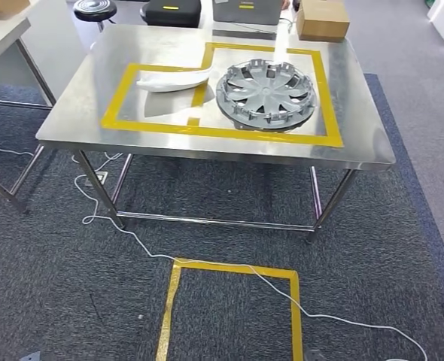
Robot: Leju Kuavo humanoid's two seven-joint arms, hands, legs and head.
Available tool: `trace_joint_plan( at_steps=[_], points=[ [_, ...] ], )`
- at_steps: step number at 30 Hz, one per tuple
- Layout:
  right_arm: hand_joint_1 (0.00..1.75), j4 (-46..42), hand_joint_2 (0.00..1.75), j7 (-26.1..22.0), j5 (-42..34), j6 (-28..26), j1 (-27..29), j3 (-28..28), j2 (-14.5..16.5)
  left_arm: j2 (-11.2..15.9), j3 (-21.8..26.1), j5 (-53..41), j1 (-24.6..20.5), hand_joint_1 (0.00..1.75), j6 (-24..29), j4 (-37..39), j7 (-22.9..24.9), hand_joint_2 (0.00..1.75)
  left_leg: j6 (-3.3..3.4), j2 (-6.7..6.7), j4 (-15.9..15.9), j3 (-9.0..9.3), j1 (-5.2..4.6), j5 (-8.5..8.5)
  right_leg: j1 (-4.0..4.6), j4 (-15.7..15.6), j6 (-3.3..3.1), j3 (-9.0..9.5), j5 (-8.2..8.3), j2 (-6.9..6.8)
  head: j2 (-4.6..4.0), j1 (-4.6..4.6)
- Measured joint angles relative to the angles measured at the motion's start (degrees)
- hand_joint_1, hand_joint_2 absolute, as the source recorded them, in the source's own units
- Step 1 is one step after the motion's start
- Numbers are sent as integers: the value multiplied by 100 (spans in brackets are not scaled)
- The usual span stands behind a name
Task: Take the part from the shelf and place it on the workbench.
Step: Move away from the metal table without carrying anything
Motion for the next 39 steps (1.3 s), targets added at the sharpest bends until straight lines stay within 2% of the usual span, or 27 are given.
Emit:
trace_joint_plan(
  at_steps=[2,3,4,5,7,9,11,13,15,17,18,19,20,21,22,24,25,27,29,30,32,33,34,35,36,37,39],
  points=[
    [0,1,0,2,-5,3,1,-2,-1,3,1,-7,1,0,0,1,1,0,31,0,5,-151,-15,128,-5,769,28,-173,-542,-1,0,17],
    [0,1,0,2,-8,4,0,-3,-2,4,1,-7,1,0,0,1,1,0,32,1,9,-233,-23,191,-7,1071,32,-202,-660,-1,0,19],
    [0,1,0,2,-8,4,1,-3,-2,3,2,-7,2,0,0,2,1,0,29,1,12,-314,-30,252,-7,1221,29,-156,-656,0,0,19],
    [0,1,0,2,-8,4,2,-4,-3,2,2,-7,2,0,0,3,1,0,20,1,14,-393,-34,311,-6,1164,18,-12,-544,0,0,19],
    [0,1,0,2,-9,4,-10,-9,-5,-3,4,-11,1,0,0,5,1,0,-12,-3,18,-530,-40,424,-4,544,-26,537,-309,1,0,20],
    [0,0,0,-1,-11,5,-49,-13,-7,-9,12,-27,-1,0,0,5,-3,0,-66,-2,34,-625,-55,533,6,-293,-66,1135,-323,5,0,20],
    [0,1,0,-4,-11,6,-72,-15,-8,-10,23,-45,-10,0,0,5,-17,0,-125,1,37,-685,-61,647,23,-660,-83,1326,-387,10,0,20],
    [0,2,0,-1,-10,8,-61,-24,-7,-2,35,-57,-11,0,-1,5,-35,0,-189,-5,58,-752,-53,657,12,-657,-144,1228,-312,0,0,20],
    [0,2,0,-3,-10,9,-54,-38,-6,-2,44,-79,3,0,-3,8,-64,0,-253,-12,410,-909,-47,280,-4,-660,-239,1110,-193,-15,0,-1],
    [0,2,0,-16,-11,10,-56,-48,-7,-6,53,-102,4,0,-4,9,-109,0,-295,-12,1155,-1137,-42,-255,6,-648,-288,964,-74,-17,0,-21],
    [0,2,0,-20,-12,11,-55,-52,-7,-2,60,-109,0,0,-4,9,-129,0,-305,-12,1479,-1208,-41,-387,11,-639,-294,885,-20,-18,0,-22],
    [0,2,0,-22,-13,11,-55,-57,-7,2,71,-114,-2,0,-4,9,-143,0,-308,-12,1661,-1205,-42,-393,14,-625,-293,804,31,-19,0,-22],
    [0,2,0,-22,-13,11,-54,-63,-7,4,82,-116,-2,0,-5,9,-151,0,-305,-12,1643,-1106,-41,-287,15,-607,-287,725,78,-18,0,-22],
    [0,2,0,-22,-14,11,-54,-68,-6,6,91,-120,-5,0,-5,9,-155,0,-295,-12,1427,-906,-41,-128,15,-584,-274,650,119,-17,0,-23],
    [0,2,0,-22,-14,12,-54,-72,-5,7,98,-122,-12,0,-6,9,-158,0,-282,-13,1074,-631,-41,3,15,-557,-254,585,156,-15,0,-24],
    [0,2,0,-26,-13,13,-59,-75,-5,8,101,-125,-39,0,-7,9,-165,0,-237,-19,344,-145,-48,65,34,-501,-200,482,222,-16,0,-22],
    [0,2,0,-29,-12,13,-64,-76,-5,7,102,-125,-51,0,-7,9,-169,0,-213,-23,134,-33,-54,29,43,-483,-170,441,260,-19,0,-21],
    [0,2,0,-33,-11,14,-66,-79,-6,3,110,-127,-52,0,-6,10,-173,0,-137,-23,36,-52,-58,23,49,-468,-112,374,340,-21,0,-18],
    [0,2,0,-37,-8,15,-45,-84,-7,-5,121,-143,-44,0,-4,11,-174,0,-42,-8,33,-140,-45,104,40,-340,-48,283,186,-10,0,-4],
    [0,2,0,-40,-6,15,-35,-87,-8,-9,126,-151,-43,0,-3,11,-175,0,-1,-1,27,-190,-36,157,34,-138,-16,211,-30,-5,0,10],
    [0,2,0,-49,-5,15,-34,-91,-8,-8,128,-164,-46,0,-2,11,-183,0,36,3,28,-316,-37,271,25,570,38,23,-581,-3,0,38],
    [0,2,0,-52,-5,15,-38,-92,-8,-5,129,-167,-48,0,-3,11,-187,0,38,3,30,-389,-38,333,22,923,54,-41,-753,-4,0,40],
    [0,2,0,-55,-5,15,-40,-92,-8,-4,129,-169,-49,0,-3,11,-189,0,36,4,32,-467,-39,396,22,1146,62,-38,-797,-4,0,40],
    [0,2,0,-56,-5,15,-40,-93,-8,-3,129,-170,-51,0,-4,11,-189,0,30,4,34,-542,-40,458,21,1171,61,58,-713,-3,0,41],
    [0,2,0,-57,-5,15,-42,-95,-8,-3,129,-172,-52,0,-4,11,-189,0,20,3,35,-617,-40,520,21,997,52,250,-553,-3,0,41],
    [0,2,0,-57,-5,15,-51,-95,-8,-6,129,-174,-53,0,-4,11,-189,0,5,1,37,-683,-40,582,21,649,37,534,-400,-2,0,42],
    [0,2,0,-60,-7,15,-81,-96,-8,-11,130,-177,-54,0,-4,11,-190,0,-44,-3,41,-772,-49,701,31,-214,-10,1144,-358,3,0,35]
  ],
)
